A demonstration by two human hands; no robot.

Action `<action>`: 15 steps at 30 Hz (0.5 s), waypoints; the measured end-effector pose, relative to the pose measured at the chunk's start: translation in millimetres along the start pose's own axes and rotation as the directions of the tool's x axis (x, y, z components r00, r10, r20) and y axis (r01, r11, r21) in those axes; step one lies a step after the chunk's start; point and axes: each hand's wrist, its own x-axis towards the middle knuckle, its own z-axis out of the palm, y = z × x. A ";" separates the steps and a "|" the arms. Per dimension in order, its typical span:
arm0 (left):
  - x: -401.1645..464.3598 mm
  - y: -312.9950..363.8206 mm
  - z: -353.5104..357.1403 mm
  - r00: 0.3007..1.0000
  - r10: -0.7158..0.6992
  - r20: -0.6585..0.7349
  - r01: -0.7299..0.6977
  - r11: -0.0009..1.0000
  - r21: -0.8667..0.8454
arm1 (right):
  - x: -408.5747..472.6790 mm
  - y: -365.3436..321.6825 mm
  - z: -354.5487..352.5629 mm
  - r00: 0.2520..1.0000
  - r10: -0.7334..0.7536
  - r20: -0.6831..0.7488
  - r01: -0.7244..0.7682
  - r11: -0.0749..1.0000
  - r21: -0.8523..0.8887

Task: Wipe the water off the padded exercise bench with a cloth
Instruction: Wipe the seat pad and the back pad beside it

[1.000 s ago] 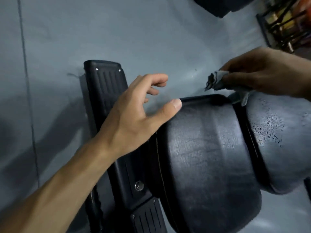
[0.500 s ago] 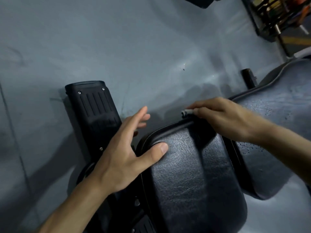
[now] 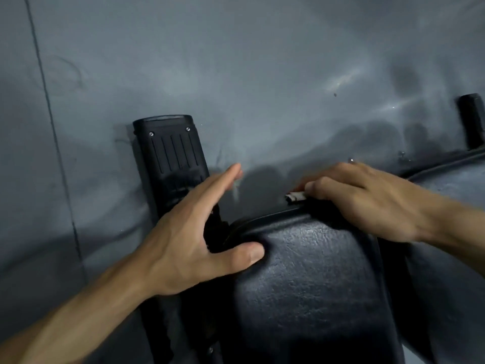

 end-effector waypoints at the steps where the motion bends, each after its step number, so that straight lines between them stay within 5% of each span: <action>1: -0.7 1.7 -0.3 1.000 -0.025 0.005 0.025 1.000 0.014 | 1.3 4.7 -2.5 1.000 0.010 0.026 -0.011 0.999 0.032; 6: -7.3 18.1 -3.4 0.985 -0.170 -0.009 0.170 0.981 0.096 | 14.8 20.6 1.0 0.969 -0.176 0.173 0.181 0.983 -0.017; 12: -15.2 49.1 -13.9 0.908 -0.420 -0.009 0.407 0.875 0.263 | -20.0 32.1 -6.9 0.987 -0.161 0.005 0.156 0.966 0.205; 15: -17.6 62.6 -13.1 0.877 -0.480 -0.033 0.465 0.827 0.315 | -19.2 7.1 -5.6 0.983 -0.185 -0.015 0.186 0.981 0.057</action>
